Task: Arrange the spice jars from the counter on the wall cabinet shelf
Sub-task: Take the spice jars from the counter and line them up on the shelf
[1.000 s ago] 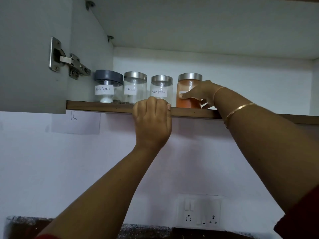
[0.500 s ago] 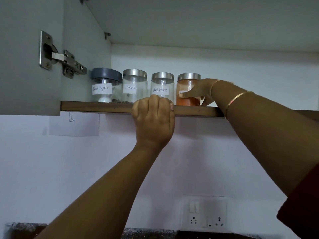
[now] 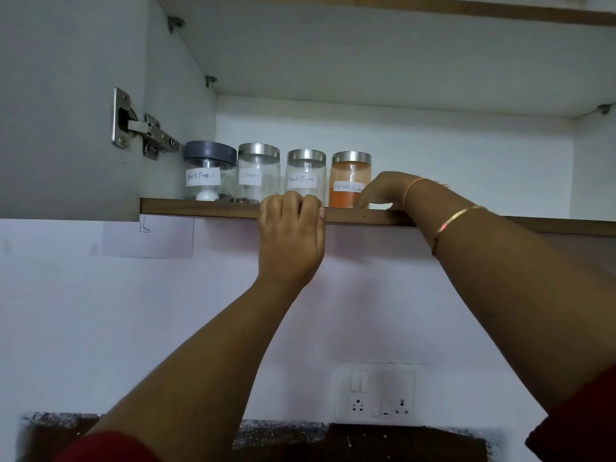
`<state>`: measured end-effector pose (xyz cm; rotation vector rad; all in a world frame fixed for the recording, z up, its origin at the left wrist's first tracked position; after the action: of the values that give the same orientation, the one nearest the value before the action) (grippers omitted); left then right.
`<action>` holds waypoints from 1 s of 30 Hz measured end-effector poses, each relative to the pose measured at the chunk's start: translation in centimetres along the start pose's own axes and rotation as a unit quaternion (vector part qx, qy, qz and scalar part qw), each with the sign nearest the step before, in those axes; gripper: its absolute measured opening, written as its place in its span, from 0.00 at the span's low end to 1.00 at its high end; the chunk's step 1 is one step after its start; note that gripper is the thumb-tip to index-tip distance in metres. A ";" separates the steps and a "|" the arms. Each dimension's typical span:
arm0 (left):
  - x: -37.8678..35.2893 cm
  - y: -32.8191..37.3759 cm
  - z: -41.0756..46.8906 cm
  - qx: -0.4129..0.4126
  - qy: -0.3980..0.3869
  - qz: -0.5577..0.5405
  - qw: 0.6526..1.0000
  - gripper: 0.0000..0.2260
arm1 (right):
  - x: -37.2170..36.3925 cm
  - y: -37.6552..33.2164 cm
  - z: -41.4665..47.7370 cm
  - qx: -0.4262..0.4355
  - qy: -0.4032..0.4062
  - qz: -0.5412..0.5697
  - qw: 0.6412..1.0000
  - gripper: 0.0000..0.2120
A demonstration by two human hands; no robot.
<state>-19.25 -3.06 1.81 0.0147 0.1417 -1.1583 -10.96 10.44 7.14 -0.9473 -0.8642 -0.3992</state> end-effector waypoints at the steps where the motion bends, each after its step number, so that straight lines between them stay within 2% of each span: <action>1: -0.1 0.0 -0.1 -0.006 -0.018 -0.006 1.000 0.09 | 0.2 -0.1 -0.2 0.015 0.011 -0.009 1.000 0.20; 2: 0.0 0.1 -0.3 -0.011 -0.035 -0.011 0.999 0.11 | 0.5 -0.2 -0.4 0.034 0.038 0.005 0.999 0.17; 4: 0.1 0.2 -0.6 -0.015 -0.068 -0.016 0.997 0.13 | 1.2 -0.1 -1.3 0.065 0.102 0.028 0.992 0.05; 5: 0.2 0.4 -0.7 -0.015 -0.081 -0.018 0.996 0.14 | 1.4 0.1 -1.5 0.080 0.127 0.028 0.988 0.03; 7: 0.3 0.7 -0.9 -0.013 -0.108 -0.022 0.994 0.17 | 1.4 0.3 -2.3 0.103 0.168 0.016 0.980 0.10; 11: 0.2 0.9 -1.6 -0.014 -0.157 -0.018 0.987 0.20 | 0.9 0.3 -5.4 0.162 0.267 -0.035 0.949 0.14; 15: 0.5 1.0 -2.3 0.017 -0.170 -0.038 0.985 0.23 | -1.9 0.6 -9.5 0.263 0.355 -0.130 0.888 0.15; 16: 0.6 1.2 -2.8 0.030 -0.170 -0.053 0.984 0.24 | -2.9 1.0 -10.2 0.280 0.365 -0.149 0.875 0.18; 18: 0.8 1.9 -4.7 0.049 -0.182 -0.085 0.978 0.25 | -5.4 2.6 -11.3 0.292 0.361 -0.161 0.871 0.24; 21: 0.8 3.2 -10.1 0.059 -0.225 -0.122 0.965 0.26 | -10.0 5.4 -13.1 0.300 0.342 -0.142 0.879 0.24; 25: 0.9 4.3 -20.4 0.039 -0.294 -0.121 0.947 0.24 | -17.5 10.4 -15.1 0.264 0.281 -0.129 0.913 0.24; 30: 1.9 4.0 -32.8 0.022 -0.411 -0.095 0.906 0.24 | -25.6 16.0 -18.0 0.210 0.175 -0.140 0.952 0.25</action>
<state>-18.26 -0.36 -31.16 -0.4550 -0.6469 -1.2751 -7.98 2.56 -27.01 -0.3427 -0.7172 -0.5790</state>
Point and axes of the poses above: each hand's wrist, its own z-axis towards the middle knuckle, its own x-axis out of the back of the hand, y = z × x, the point moved 9 cm from there along z, towards the middle knuckle, and after that the axes turned 7 degrees about z, right-handed, at the moved point
